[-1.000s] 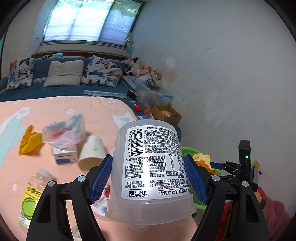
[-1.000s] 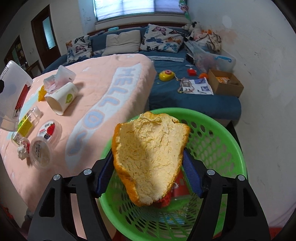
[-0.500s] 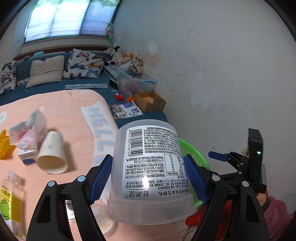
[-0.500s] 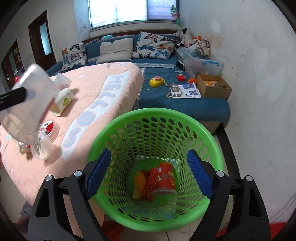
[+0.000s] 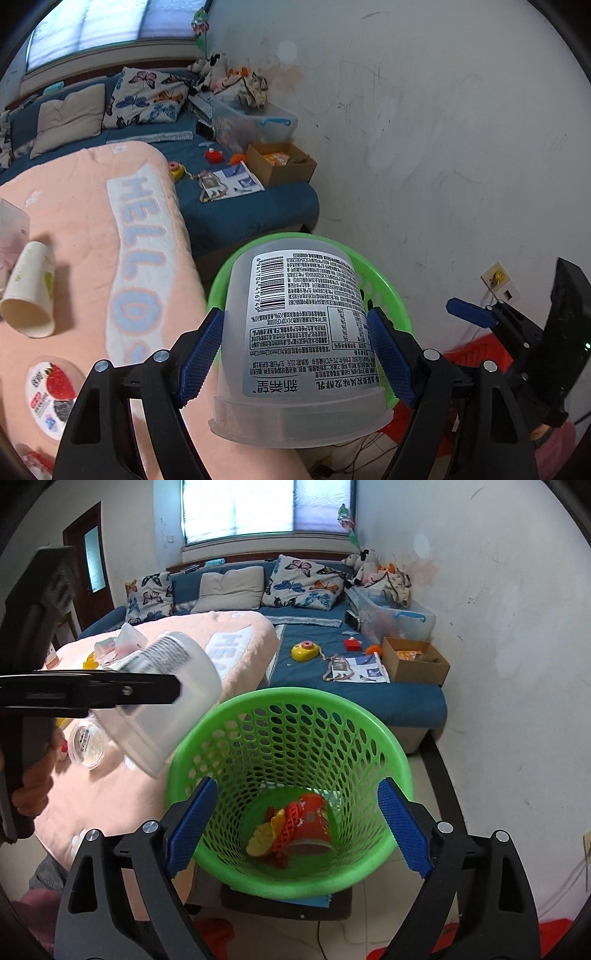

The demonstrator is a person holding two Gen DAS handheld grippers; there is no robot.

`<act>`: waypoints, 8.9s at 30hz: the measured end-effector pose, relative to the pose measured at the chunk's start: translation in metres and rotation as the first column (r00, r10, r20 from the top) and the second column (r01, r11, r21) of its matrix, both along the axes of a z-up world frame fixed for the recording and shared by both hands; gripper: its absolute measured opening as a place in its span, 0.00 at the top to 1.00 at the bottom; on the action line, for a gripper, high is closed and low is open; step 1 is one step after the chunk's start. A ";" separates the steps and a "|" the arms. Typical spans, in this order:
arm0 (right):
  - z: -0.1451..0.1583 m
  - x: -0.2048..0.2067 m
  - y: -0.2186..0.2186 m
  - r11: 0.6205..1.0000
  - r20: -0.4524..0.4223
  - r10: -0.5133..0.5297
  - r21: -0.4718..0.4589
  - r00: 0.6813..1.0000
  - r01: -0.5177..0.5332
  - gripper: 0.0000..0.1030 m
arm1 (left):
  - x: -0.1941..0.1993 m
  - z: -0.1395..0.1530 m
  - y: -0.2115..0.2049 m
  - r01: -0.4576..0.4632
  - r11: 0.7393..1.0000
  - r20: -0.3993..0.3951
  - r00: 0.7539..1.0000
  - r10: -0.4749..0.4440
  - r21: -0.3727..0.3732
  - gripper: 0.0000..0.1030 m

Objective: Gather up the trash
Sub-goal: 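Carry the clear plastic tub over the green basket and release it with the left tool, then move the right tool to the small clear tub while the left tool moves to the yellow-green bottle, then grasp the small clear tub with the right tool while the left tool grasps the yellow-green juice bottle, then carry the small tub and juice bottle over the green basket and release both, then grasp the crumpled tissue with the left tool while the right tool moves to the strawberry yogurt tub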

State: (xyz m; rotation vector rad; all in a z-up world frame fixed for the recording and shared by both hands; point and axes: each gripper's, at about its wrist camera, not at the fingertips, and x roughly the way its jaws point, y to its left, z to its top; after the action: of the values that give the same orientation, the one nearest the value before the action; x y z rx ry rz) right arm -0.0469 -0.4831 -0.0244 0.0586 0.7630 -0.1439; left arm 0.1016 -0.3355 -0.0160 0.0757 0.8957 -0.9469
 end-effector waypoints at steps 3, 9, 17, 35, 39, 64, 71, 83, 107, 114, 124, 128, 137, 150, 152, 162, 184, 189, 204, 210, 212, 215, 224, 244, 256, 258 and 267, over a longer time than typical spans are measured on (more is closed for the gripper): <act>-0.002 -0.005 -0.002 1.000 0.002 -0.002 0.009 1.000 0.002 0.14 | 0.000 -0.004 -0.008 0.004 1.000 -0.013 1.000 -0.004 0.006 0.26; -0.003 -0.007 -0.001 1.000 -0.003 -0.003 0.009 1.000 0.003 0.14 | -0.001 -0.007 -0.013 0.016 1.000 -0.013 1.000 -0.016 0.002 0.21; 0.005 -0.002 0.015 0.999 0.018 0.040 0.033 0.999 -0.041 0.14 | -0.006 0.014 0.020 -0.038 0.999 0.055 0.998 0.038 0.001 0.21; 0.020 0.064 0.125 0.953 0.055 0.289 0.076 0.956 -0.293 0.14 | 0.017 0.028 0.167 -0.365 0.925 0.146 0.926 0.349 0.107 0.21; 0.019 0.076 0.149 0.939 0.052 0.328 0.093 0.943 -0.332 0.14 | 0.020 0.026 0.195 -0.411 0.904 0.150 0.907 0.392 0.119 0.21; -0.011 0.116 0.218 0.897 -0.040 0.431 0.125 0.901 -0.424 0.14 | 0.036 0.012 0.300 -0.532 0.836 0.116 0.846 0.520 0.133 0.21; -0.023 0.121 0.225 0.893 -0.070 0.442 0.132 0.894 -0.431 0.14 | 0.037 0.002 0.317 -0.535 0.831 0.111 0.845 0.524 0.153 0.21; -0.053 0.140 0.229 0.900 -0.144 0.431 0.135 0.891 -0.414 0.18 | 0.049 -0.019 0.328 -0.521 0.830 0.074 0.852 0.517 0.196 0.19; -0.054 0.146 0.235 0.898 -0.150 0.437 0.126 0.887 -0.421 0.32 | 0.077 -0.039 0.315 -0.465 0.845 0.083 0.884 0.460 0.265 0.19; -0.048 0.144 0.235 0.895 -0.140 0.443 0.116 0.885 -0.430 0.32 | 0.088 -0.051 0.314 -0.434 0.848 0.069 0.898 0.435 0.304 0.19; -0.044 0.139 0.234 0.898 -0.142 0.439 0.102 0.887 -0.428 0.32 | 0.099 -0.067 0.315 -0.429 0.835 0.063 0.898 0.435 0.345 0.43; -0.041 0.138 0.231 0.902 -0.137 0.430 0.098 0.893 -0.419 0.32 | 0.096 -0.068 0.318 -0.439 0.838 0.059 0.893 0.445 0.323 0.45; -0.030 0.132 0.222 0.910 -0.119 0.414 0.068 0.903 -0.408 0.32 | 0.076 -0.043 0.315 -0.449 0.855 0.072 0.892 0.447 0.261 0.49; -0.014 0.117 0.168 0.957 -0.079 0.291 0.047 0.953 -0.288 0.32 | 0.053 0.001 0.284 -0.411 0.895 0.103 0.911 0.399 0.174 0.49; -0.013 0.114 0.156 0.965 -0.080 0.262 0.035 0.962 -0.260 0.32 | 0.049 0.008 0.273 -0.393 0.906 0.103 0.919 0.381 0.157 0.49; -0.021 0.097 0.072 0.998 -0.125 0.067 -0.014 0.990 -0.069 0.32 | 0.037 0.031 0.201 -0.273 0.955 0.127 0.958 0.259 0.118 0.49; -0.044 0.054 -0.013 0.992 -0.168 -0.124 -0.001 0.978 0.126 0.22 | 0.016 0.016 0.027 -0.016 0.995 0.071 0.997 0.009 0.096 0.49; -0.037 0.040 -0.014 0.991 -0.151 -0.132 -0.005 0.980 0.133 0.22 | 0.007 0.004 -0.001 0.019 0.994 0.058 0.998 -0.025 0.104 0.48; -0.025 0.018 -0.015 0.991 -0.119 -0.131 0.015 0.984 0.134 0.21 | 0.002 -0.015 -0.025 0.053 0.995 0.051 0.997 -0.057 0.085 0.33; -0.020 0.020 -0.003 0.994 -0.108 -0.099 0.030 0.989 0.103 0.21 | -0.002 -0.002 0.003 0.013 0.996 0.090 0.996 -0.021 0.090 0.32; -0.017 0.024 0.005 0.996 -0.101 -0.079 0.030 0.992 0.083 0.21 | -0.002 0.001 0.016 -0.017 0.995 0.104 0.995 0.006 0.102 0.32; -0.014 0.030 0.017 0.998 -0.087 -0.048 0.038 0.995 0.051 0.21 | 0.000 0.006 0.041 -0.076 0.988 0.133 0.989 0.058 0.131 0.32; -0.001 0.058 0.062 0.996 -0.054 0.073 0.053 0.996 -0.070 0.18 | 0.010 0.012 0.131 -0.260 0.952 0.174 0.957 0.233 0.159 0.28; 0.010 0.120 0.173 0.951 -0.028 0.307 0.053 0.951 -0.305 0.15 | 0.010 -0.025 0.265 -0.518 0.832 0.074 0.855 0.514 0.202 0.21; -0.001 0.132 0.182 0.948 -0.057 0.316 0.051 0.947 -0.313 0.15 | 0.010 -0.044 0.253 -0.482 0.845 0.033 0.872 0.488 0.232 0.24; -0.001 0.132 0.179 0.949 -0.060 0.313 0.054 0.948 -0.310 0.15 | 0.012 -0.048 0.250 -0.472 0.847 0.027 0.876 0.481 0.243 0.28; -0.007 0.134 0.178 0.948 -0.074 0.316 0.060 0.946 -0.312 0.15 | 0.018 -0.058 0.246 -0.455 0.854 0.018 0.885 0.466 0.254 0.37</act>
State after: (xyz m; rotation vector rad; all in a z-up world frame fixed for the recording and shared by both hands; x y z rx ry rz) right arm 0.0870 -0.3053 -0.0316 -0.0250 0.8492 0.1766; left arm 0.1191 -0.0899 -0.0739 0.0524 1.0145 -0.3828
